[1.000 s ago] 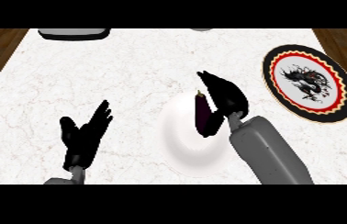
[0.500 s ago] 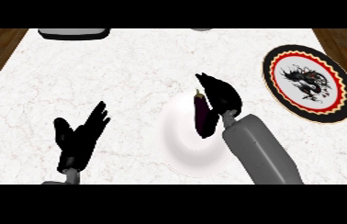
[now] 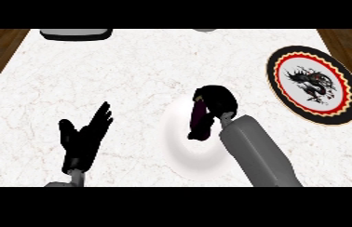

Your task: Pick the eggplant from the plate and place it in the plate

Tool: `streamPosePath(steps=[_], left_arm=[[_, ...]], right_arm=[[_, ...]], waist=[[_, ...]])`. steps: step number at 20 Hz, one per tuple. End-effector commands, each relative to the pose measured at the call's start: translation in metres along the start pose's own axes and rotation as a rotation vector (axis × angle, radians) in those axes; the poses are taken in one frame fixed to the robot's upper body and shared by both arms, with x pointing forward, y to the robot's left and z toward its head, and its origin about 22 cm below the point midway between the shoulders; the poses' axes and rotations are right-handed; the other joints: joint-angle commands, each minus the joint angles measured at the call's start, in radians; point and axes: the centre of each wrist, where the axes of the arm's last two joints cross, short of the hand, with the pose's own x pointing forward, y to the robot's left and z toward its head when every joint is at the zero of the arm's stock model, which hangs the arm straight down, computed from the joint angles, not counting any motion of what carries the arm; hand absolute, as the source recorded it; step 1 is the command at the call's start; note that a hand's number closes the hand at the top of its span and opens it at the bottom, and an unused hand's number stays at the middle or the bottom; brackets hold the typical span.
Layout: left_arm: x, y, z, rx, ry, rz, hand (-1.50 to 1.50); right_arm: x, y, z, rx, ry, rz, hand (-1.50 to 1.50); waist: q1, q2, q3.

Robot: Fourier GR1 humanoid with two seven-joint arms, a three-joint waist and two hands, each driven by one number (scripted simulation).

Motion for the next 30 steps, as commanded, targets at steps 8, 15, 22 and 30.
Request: streamPosePath(steps=[8,15,22,30], left_arm=[[-0.013,0.002,-0.004,0.028,0.022,-0.014,0.0],[-0.021,0.013,0.01,0.065,0.071,0.02,0.0],[-0.008,-0.001,0.004,0.054,0.026,0.006,0.0],[-0.005,0.0,0.014,0.022,0.03,0.008,0.0]], right_arm=[[0.008,0.001,0.003,-0.187,-0.076,0.046,1.5],[-0.013,0.053,0.09,-0.37,-0.229,-0.128,1.5],[-0.029,0.022,0.168,-0.735,-0.243,-0.245,1.5],[-0.066,0.013,0.201,-0.924,-0.097,-0.515,1.5]], waist=[[-0.007,0.004,-0.002],[-0.071,-0.016,-0.002],[-0.054,-0.005,-0.002],[-0.015,0.002,-0.001]])
